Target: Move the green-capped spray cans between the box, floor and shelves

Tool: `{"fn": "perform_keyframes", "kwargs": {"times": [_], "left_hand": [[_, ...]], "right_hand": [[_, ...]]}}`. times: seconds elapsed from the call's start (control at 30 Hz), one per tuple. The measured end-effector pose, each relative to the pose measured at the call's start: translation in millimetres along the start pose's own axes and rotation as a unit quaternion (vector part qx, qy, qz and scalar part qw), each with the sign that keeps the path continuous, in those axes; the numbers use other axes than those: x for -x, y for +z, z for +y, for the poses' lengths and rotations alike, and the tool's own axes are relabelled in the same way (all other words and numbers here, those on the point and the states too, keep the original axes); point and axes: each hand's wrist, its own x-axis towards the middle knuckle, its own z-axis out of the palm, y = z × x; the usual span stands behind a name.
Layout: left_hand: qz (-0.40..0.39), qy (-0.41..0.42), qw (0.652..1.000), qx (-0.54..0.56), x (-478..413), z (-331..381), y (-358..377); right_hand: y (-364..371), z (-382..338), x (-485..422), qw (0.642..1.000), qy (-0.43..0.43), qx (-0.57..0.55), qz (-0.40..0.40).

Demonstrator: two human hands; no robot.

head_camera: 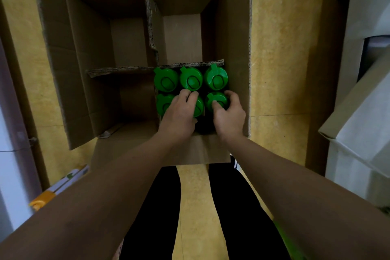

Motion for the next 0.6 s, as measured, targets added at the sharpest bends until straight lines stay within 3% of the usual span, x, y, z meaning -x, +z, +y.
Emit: {"fn": "perform_keyframes", "kwargs": {"times": [0.1, 0.3, 0.6], "left_hand": [[-0.004, 0.005, 1.000, -0.002, 6.0, -0.3, -7.4], [0.062, 0.018, 0.997, -0.042, 22.8, 14.1, -41.6], [0.168, 0.068, 0.975, -0.125, 54.3, 68.8, -184.0]], "right_hand": [[-3.4, -3.3, 1.8, 1.000, 0.002, 0.014, -0.008], [-23.5, -29.6, 15.8, 0.998, -0.033, 0.050, 0.001], [-101.9, -155.6, 76.5, 0.981, -0.159, 0.110, -0.006]]}}
